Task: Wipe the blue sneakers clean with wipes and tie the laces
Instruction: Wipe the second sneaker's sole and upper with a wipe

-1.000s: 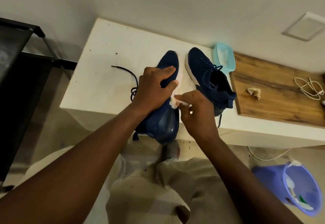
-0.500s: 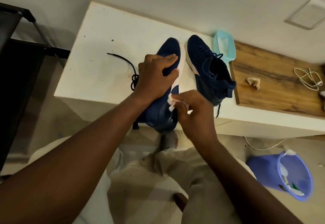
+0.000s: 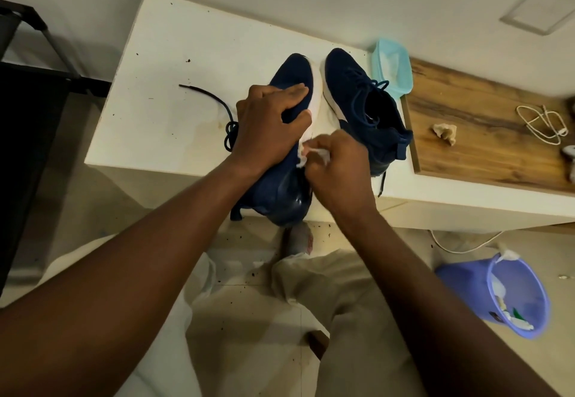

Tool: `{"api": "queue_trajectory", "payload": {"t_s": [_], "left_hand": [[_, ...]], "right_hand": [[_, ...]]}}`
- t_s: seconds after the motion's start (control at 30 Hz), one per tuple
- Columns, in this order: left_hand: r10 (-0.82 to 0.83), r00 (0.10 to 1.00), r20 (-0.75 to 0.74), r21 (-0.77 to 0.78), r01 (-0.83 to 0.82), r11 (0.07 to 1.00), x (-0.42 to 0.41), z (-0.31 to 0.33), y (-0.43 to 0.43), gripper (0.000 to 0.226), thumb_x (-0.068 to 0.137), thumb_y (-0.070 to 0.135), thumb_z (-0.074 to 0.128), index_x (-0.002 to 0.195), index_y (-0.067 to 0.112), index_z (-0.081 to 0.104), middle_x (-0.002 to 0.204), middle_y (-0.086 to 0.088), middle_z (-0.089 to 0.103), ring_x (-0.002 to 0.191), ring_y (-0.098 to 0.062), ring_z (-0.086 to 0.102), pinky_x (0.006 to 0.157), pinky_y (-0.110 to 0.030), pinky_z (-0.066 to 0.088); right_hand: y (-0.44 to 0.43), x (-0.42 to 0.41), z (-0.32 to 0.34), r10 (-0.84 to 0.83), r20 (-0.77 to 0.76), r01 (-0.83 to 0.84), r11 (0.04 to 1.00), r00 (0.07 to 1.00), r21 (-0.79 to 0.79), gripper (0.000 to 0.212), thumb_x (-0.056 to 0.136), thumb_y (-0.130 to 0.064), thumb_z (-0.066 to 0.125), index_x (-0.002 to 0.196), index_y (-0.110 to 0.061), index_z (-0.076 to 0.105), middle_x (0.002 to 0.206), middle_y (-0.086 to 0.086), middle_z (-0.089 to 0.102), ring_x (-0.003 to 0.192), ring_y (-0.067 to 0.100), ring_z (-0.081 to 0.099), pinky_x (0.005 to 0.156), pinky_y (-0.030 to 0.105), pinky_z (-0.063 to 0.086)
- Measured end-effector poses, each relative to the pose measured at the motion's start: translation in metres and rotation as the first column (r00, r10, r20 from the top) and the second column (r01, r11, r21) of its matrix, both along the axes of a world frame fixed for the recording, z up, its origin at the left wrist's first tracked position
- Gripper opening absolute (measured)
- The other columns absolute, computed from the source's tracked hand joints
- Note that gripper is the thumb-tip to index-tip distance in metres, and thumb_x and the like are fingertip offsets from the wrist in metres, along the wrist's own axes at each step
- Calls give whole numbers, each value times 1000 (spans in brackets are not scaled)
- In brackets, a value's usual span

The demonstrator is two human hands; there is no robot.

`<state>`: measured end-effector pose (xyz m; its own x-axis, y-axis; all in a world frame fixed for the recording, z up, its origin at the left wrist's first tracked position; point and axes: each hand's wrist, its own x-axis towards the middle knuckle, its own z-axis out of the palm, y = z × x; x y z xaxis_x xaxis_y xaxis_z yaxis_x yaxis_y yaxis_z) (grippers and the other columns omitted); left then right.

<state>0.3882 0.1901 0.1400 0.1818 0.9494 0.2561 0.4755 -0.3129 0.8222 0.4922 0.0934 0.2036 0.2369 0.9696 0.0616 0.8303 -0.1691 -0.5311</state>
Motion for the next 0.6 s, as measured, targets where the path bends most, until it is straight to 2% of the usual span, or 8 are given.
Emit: {"api": "queue_trajectory", "payload": {"t_s": [0.1,0.23,0.3,0.33,0.37,0.43,0.5,0.6], "left_hand": [[4,1000,7,-1,-4,1000,0,-2,-1,49,89,46,59,134,28,65,123,2,69,121,-22,56,100,-50,47],[6,1000,30,-12,-6,1000,-2,-5,4,47,88,49,59,131,30,67,113,8,71,111,-21,62,96,-51,50],[2,999,40,-20,-1,1000,-1,-3,4,46,88,49,60,129,32,68,113,12,70,112,-19,62,98,-51,49],[3,999,45,-25,-2,1000,0,-3,3,45,88,49,60,129,32,68,113,14,70,113,-18,61,99,-51,48],[5,999,47,-29,-3,1000,1,-2,2,45,87,49,60,129,33,68,112,14,70,113,-17,61,100,-51,47],[8,999,38,-24,-8,1000,2,-1,2,44,87,49,60,127,34,68,108,12,71,110,-19,62,97,-52,49],[10,999,45,-14,-9,1000,0,-1,2,43,87,48,60,126,33,69,104,10,71,107,-20,63,94,-53,50],[9,996,83,-7,-8,1000,0,0,-1,44,89,42,63,130,28,68,121,9,69,119,-21,58,102,-53,46]], "right_hand": [[16,2,-5,-17,-7,17,1000,1000,2,22,84,-7,62,98,-14,78,94,5,65,86,16,61,63,5,34],[-44,-9,-1,51,-65,-51,999,997,6,14,91,-11,66,97,-17,76,87,-3,62,78,6,57,64,9,41],[-75,-16,-3,86,-175,-97,994,981,-52,16,90,-10,71,99,-21,77,88,-9,66,81,4,61,70,13,47],[-84,-18,-3,64,-328,-104,989,943,-104,17,89,-9,72,101,-20,78,89,-10,70,84,5,65,73,16,50],[-86,-17,-1,-20,-532,-74,985,846,-154,18,88,-8,72,101,-18,78,92,-7,74,88,7,68,77,19,53],[-78,-7,8,-247,-853,64,967,459,-245,15,87,-6,68,98,-11,78,98,2,76,93,16,72,80,28,56],[-68,8,17,-313,-948,87,948,60,-307,12,87,-5,64,90,-8,75,97,6,73,86,18,70,74,29,56],[-65,17,19,-286,-927,-39,958,-241,-285,18,87,-3,58,102,-9,65,98,7,66,79,16,65,66,25,52]]}}
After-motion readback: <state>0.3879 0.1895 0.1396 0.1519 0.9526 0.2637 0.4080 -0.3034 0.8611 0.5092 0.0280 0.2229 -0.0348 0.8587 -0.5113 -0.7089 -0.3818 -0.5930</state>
